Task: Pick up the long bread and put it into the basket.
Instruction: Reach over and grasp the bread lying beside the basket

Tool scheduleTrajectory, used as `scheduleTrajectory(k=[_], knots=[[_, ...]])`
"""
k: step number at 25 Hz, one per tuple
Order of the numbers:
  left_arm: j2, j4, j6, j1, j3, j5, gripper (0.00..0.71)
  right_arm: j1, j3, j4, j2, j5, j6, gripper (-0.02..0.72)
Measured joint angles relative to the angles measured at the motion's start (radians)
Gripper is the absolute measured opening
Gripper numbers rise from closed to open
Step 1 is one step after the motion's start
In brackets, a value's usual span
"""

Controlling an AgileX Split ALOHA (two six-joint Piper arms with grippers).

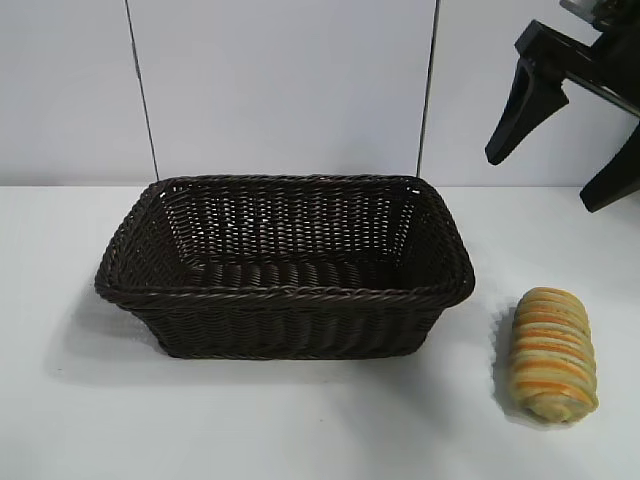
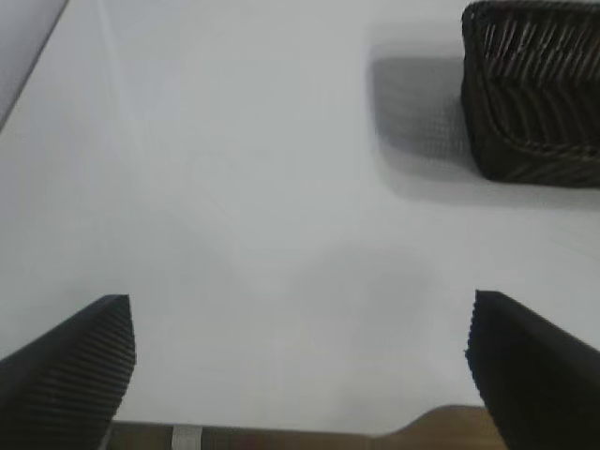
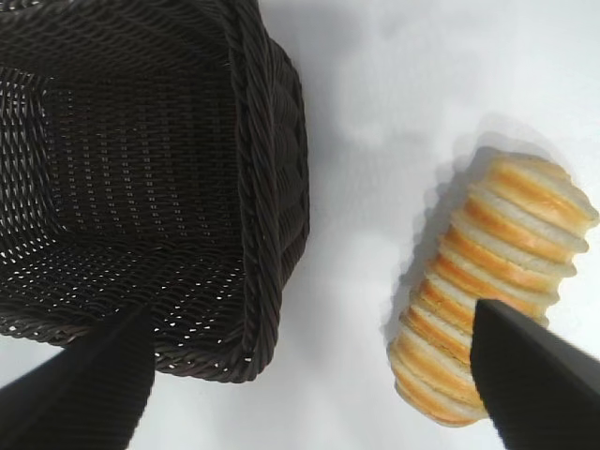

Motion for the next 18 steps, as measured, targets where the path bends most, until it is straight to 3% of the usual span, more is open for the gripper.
scheduleTrajectory(k=[18], knots=[[-0.048, 0.0, 0.007, 0.0, 0.013, -0.06, 0.694, 0.0, 0.0, 0.0, 0.0, 0.007, 0.0, 0.65]])
